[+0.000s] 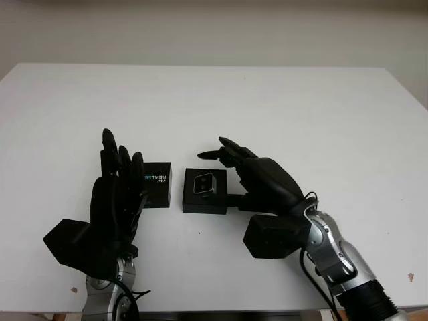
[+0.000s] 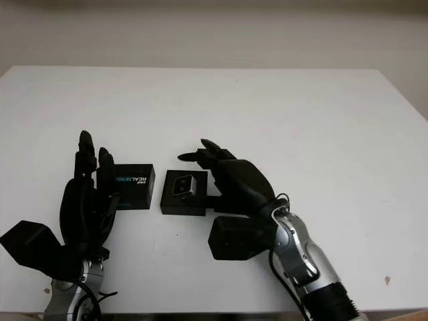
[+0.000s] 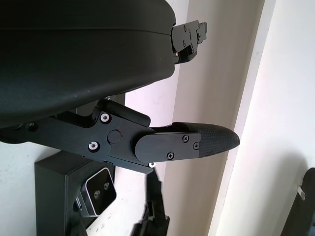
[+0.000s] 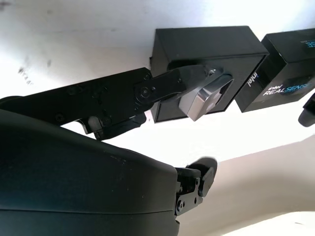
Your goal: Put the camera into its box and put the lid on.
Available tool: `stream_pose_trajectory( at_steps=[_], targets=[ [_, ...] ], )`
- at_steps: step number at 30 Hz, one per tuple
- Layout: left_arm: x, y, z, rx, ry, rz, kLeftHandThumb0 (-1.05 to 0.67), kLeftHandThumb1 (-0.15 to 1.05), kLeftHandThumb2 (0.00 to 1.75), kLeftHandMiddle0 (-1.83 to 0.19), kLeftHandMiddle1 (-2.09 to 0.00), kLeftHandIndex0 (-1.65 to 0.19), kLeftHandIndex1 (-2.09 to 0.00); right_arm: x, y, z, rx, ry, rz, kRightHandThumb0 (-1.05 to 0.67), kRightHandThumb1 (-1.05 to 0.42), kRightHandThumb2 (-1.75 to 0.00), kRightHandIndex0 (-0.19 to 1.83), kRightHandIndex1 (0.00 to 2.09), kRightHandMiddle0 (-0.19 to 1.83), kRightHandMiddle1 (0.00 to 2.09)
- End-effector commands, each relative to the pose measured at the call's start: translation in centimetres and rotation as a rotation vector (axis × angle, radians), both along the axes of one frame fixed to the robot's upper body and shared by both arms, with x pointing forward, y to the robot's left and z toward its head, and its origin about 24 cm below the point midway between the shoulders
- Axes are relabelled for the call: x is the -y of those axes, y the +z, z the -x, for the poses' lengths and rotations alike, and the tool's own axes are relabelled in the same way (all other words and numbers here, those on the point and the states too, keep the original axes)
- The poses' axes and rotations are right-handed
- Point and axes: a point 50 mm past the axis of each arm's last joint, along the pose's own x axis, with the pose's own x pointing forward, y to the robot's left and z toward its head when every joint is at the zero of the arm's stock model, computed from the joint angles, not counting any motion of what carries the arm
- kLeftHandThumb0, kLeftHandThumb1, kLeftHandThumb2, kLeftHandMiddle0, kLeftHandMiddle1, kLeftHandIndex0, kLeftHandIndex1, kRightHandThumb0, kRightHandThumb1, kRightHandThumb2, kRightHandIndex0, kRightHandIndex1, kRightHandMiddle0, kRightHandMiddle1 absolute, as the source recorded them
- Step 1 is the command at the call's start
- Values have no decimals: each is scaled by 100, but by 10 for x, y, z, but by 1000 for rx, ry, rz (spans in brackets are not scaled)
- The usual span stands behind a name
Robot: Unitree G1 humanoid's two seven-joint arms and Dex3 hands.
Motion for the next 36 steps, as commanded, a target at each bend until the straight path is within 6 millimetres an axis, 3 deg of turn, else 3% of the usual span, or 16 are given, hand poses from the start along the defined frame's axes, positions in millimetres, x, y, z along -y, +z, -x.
stream_pose_trajectory(
  at_steps=[1,8,13,19,36],
  targets=[
    [0,2,-1,8,0,1,-67,105,41,19,-1,19,-1,2,8,3,27,-1,22,-50,-98,-5,-11,1,2,11],
    [-1,3,-2,12,1,-8,-67,105,41,19,-2,19,-2,6,24,9,58,21,82,-61,-98,-6,-19,0,-15,2],
    [-1,3,-3,10,2,-10,-67,105,42,19,-2,19,-2,9,29,11,53,77,67,-72,-104,-11,-18,2,-15,4],
    [0,4,-3,10,4,-17,-66,105,43,19,-3,19,-2,10,20,12,95,201,163,-86,-105,-55,-18,1,-17,4],
    [-2,3,-1,13,7,-7,-66,105,42,19,-3,19,-3,4,-7,0,93,246,277,-91,-105,-68,-19,3,-10,6]
  ],
)
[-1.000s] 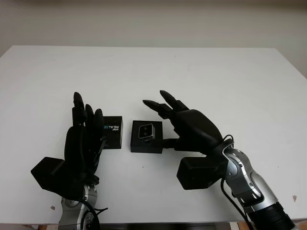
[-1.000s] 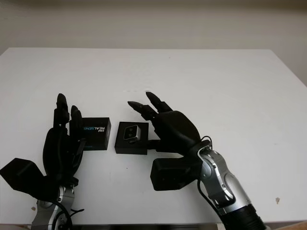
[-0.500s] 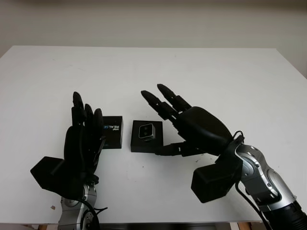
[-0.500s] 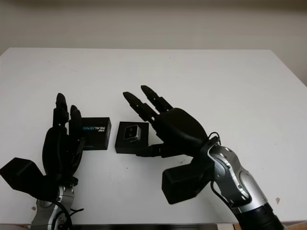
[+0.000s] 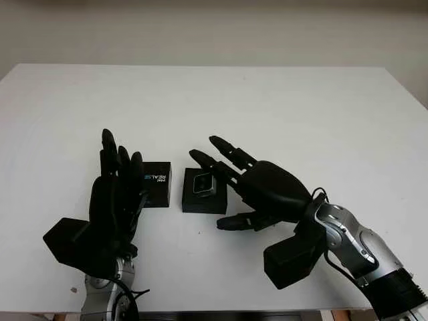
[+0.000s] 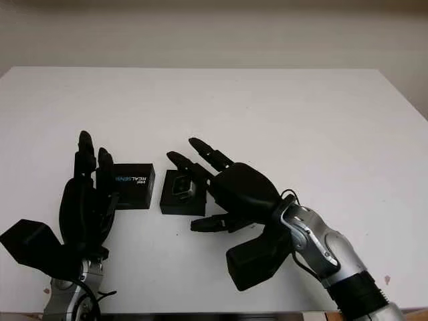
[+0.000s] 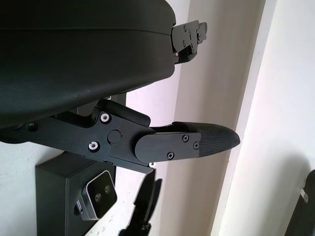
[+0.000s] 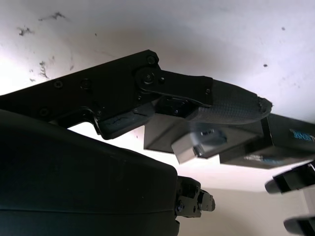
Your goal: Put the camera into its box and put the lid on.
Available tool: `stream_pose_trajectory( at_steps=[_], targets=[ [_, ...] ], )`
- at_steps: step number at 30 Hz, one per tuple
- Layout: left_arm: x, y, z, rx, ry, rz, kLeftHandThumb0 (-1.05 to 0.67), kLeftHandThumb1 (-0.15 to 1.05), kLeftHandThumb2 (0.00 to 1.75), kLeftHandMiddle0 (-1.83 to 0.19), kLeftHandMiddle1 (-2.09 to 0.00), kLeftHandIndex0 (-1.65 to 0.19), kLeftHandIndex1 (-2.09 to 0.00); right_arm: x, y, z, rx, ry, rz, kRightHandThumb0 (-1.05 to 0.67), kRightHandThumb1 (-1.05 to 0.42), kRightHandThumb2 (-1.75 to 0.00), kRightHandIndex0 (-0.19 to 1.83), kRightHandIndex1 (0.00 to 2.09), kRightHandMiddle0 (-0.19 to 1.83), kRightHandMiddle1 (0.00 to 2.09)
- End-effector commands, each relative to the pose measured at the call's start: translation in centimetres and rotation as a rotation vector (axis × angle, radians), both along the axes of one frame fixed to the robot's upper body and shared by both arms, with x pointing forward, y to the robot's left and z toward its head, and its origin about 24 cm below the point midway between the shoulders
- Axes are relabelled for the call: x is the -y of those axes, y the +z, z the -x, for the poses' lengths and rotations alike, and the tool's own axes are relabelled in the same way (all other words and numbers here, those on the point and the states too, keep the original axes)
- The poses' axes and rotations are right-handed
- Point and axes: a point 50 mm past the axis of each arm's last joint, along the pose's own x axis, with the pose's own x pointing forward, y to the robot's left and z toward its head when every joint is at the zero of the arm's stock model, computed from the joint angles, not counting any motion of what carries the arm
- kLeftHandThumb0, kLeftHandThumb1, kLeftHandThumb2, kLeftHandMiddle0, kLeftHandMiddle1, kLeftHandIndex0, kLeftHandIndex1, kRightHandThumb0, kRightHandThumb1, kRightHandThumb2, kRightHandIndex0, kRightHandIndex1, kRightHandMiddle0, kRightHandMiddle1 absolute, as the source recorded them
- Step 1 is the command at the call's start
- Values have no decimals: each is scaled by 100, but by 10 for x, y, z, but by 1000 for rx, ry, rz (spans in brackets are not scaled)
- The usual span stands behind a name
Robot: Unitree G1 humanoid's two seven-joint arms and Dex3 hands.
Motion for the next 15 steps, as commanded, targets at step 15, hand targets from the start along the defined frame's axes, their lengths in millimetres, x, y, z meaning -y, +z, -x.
stream_pose_trajectory(
  at_steps=[15],
  targets=[
    [0,2,1,14,-3,9,-67,105,40,19,-2,19,-1,5,-9,4,-7,11,109,-92,-105,-65,-16,6,1,9]
  ],
)
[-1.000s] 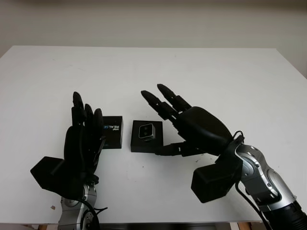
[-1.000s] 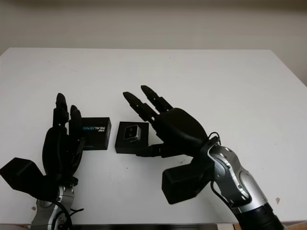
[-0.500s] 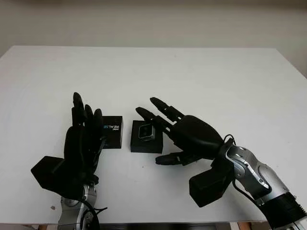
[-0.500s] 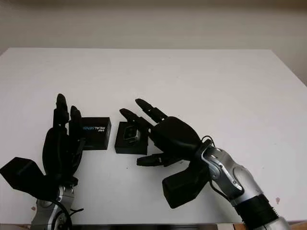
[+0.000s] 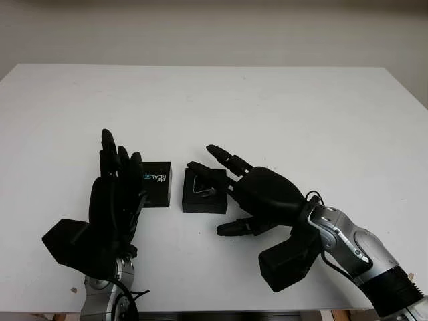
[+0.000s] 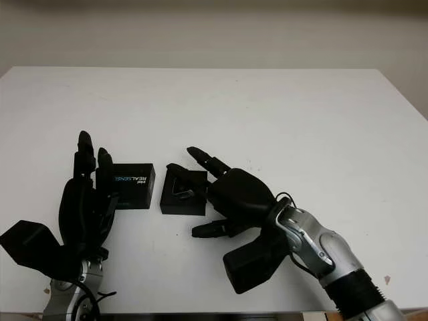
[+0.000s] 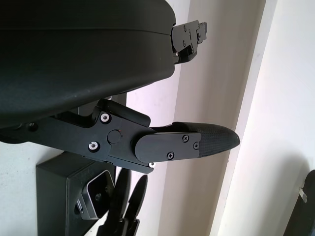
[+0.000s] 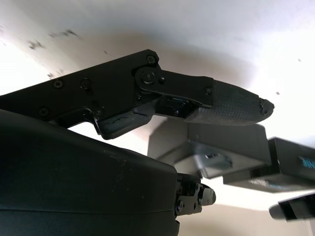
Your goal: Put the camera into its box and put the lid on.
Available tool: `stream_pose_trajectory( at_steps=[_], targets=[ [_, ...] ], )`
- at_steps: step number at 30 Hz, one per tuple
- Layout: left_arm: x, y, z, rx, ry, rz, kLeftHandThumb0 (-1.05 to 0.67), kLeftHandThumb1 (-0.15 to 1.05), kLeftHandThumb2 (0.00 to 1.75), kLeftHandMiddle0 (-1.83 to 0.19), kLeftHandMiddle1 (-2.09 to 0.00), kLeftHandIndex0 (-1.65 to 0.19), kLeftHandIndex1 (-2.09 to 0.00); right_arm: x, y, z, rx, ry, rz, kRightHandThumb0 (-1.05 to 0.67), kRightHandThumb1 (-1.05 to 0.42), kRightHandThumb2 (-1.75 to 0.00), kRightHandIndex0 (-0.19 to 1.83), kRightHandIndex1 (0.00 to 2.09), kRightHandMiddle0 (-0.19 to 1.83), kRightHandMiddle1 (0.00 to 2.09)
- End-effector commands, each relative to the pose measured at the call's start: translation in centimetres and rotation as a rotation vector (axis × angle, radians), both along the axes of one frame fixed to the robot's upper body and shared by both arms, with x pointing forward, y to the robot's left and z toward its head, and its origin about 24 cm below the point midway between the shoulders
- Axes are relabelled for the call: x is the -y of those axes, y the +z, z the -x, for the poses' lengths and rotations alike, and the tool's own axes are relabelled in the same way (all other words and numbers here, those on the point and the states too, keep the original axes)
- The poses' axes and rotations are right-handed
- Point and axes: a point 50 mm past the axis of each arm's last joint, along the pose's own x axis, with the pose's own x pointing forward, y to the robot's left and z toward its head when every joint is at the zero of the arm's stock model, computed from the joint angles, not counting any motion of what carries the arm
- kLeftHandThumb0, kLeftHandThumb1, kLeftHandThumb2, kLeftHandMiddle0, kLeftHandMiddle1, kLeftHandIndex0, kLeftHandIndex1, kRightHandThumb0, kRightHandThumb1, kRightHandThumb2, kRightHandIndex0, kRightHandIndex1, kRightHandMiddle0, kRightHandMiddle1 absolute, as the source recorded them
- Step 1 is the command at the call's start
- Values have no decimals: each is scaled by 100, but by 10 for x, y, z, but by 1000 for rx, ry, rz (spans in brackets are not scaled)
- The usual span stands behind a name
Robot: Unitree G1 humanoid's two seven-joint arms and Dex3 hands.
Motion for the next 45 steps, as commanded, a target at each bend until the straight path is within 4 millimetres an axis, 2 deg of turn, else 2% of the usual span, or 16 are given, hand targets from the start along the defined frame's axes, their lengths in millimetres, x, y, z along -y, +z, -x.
stream_pose_trajectory(
  at_steps=[1,18,23,26,29,32,38,41,45],
  targets=[
    [0,3,1,14,0,2,-67,105,40,19,-1,19,-1,3,-2,4,-8,8,26,-92,-105,-65,-16,6,2,9],
    [-4,4,4,23,-4,-18,-65,105,44,19,0,19,0,28,-26,22,-107,-59,133,-91,-105,-63,-18,5,6,6],
    [-5,4,3,24,-3,-20,-65,105,44,19,-1,19,0,27,-28,23,-131,-60,132,-92,-105,-66,-19,2,-5,2],
    [-5,4,3,24,-8,-18,-66,105,44,19,0,19,0,26,-20,18,-166,-98,-82,-86,-105,-64,-19,0,-15,1],
    [-5,5,3,28,-1,-5,-66,105,42,19,-1,19,-1,28,-2,7,-229,-177,-470,-81,-105,-65,-17,3,-16,3],
    [-5,6,2,33,-5,-2,-66,105,41,19,0,19,0,33,11,-2,-297,-215,-719,-75,-105,-63,-15,4,-14,4],
    [-7,9,1,50,-8,-12,-67,105,41,19,-1,19,-1,42,38,-29,-378,-286,-1058,-76,-105,-61,-2,9,-2,9],
    [-10,14,0,64,-14,-36,-66,105,46,19,0,19,0,45,41,-41,-455,-306,-1187,-73,-105,-59,-4,7,-4,7],
    [-16,21,-1,80,10,-67,-66,105,45,18,-3,19,-1,48,40,-50,-533,-368,-1248,-73,-105,-61,-7,6,-6,6]
  ],
)
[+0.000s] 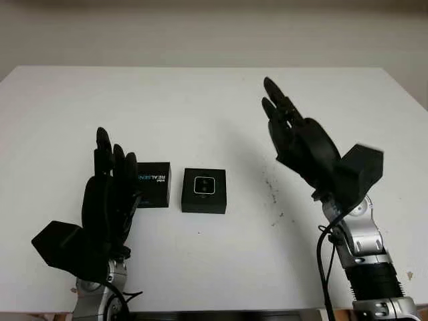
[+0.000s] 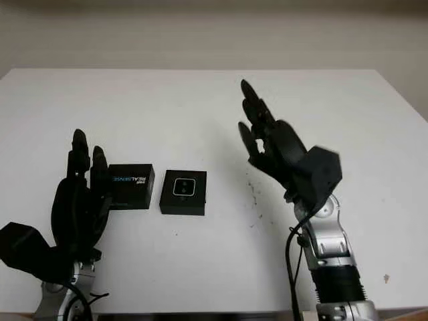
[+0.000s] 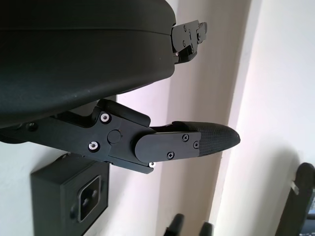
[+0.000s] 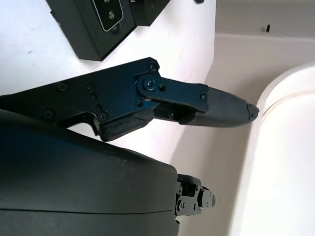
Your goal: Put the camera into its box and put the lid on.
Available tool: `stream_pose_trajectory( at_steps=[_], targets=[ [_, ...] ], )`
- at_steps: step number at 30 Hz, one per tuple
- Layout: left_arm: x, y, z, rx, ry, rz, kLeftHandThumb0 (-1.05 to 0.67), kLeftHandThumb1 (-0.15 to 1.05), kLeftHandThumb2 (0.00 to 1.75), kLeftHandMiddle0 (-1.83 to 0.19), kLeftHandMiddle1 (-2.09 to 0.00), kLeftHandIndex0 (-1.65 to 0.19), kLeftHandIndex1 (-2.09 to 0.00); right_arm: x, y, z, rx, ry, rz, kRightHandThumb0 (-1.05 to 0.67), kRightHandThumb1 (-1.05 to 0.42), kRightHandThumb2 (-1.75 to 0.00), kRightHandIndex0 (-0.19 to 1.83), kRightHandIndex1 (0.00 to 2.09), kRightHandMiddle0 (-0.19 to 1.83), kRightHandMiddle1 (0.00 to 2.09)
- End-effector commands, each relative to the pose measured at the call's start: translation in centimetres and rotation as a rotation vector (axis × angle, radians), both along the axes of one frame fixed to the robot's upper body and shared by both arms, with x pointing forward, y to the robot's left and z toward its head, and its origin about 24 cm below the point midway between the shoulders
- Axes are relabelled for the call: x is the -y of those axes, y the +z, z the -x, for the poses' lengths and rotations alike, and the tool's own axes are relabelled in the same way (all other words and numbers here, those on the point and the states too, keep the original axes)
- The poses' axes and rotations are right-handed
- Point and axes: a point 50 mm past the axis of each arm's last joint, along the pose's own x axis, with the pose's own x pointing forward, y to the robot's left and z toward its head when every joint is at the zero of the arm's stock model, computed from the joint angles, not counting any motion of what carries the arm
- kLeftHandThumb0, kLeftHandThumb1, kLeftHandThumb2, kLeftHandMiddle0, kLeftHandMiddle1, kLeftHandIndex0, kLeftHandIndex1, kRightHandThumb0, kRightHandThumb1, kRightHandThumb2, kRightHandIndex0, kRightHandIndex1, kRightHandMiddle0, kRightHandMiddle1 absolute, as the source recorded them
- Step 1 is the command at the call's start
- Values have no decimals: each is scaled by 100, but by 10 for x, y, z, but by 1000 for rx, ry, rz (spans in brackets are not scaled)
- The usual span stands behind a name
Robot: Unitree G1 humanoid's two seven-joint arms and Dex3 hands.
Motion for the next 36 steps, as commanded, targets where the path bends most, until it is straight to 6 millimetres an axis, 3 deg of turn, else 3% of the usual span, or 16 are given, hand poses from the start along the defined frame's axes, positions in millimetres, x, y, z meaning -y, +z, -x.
stream_pose_trajectory(
  at_steps=[1,9,22,27,32,36],
  targets=[
    [-3,11,-3,38,8,-28,-66,105,43,18,-3,18,-2,2,4,-6,-25,-15,-27,-73,-105,-62,-8,5,-8,5],
    [-27,33,-14,67,16,-168,-66,105,41,19,-4,19,-2,-1,-9,-12,-188,-93,-75,-75,-105,-68,-19,0,-19,0],
    [-60,62,-32,65,-30,-388,-65,105,34,12,-6,14,-5,-19,-32,-6,-249,-102,-129,-71,-105,-74,-19,0,-19,0],
    [-69,72,-38,41,-56,-639,-68,104,15,-7,-9,-3,-12,-21,-32,-6,-238,-112,-135,-72,-105,-73,-19,0,-19,0],
    [-71,78,-47,-26,-139,-734,-57,91,3,-41,-12,-30,-19,-16,-29,-9,-226,-140,-166,-74,-105,-71,-19,0,-19,0],
    [-69,82,-55,-88,-185,-998,-65,90,4,-38,-9,-31,-16,-12,-26,-10,-209,-170,-178,-72,-105,-72,-19,0,-19,0]
  ],
)
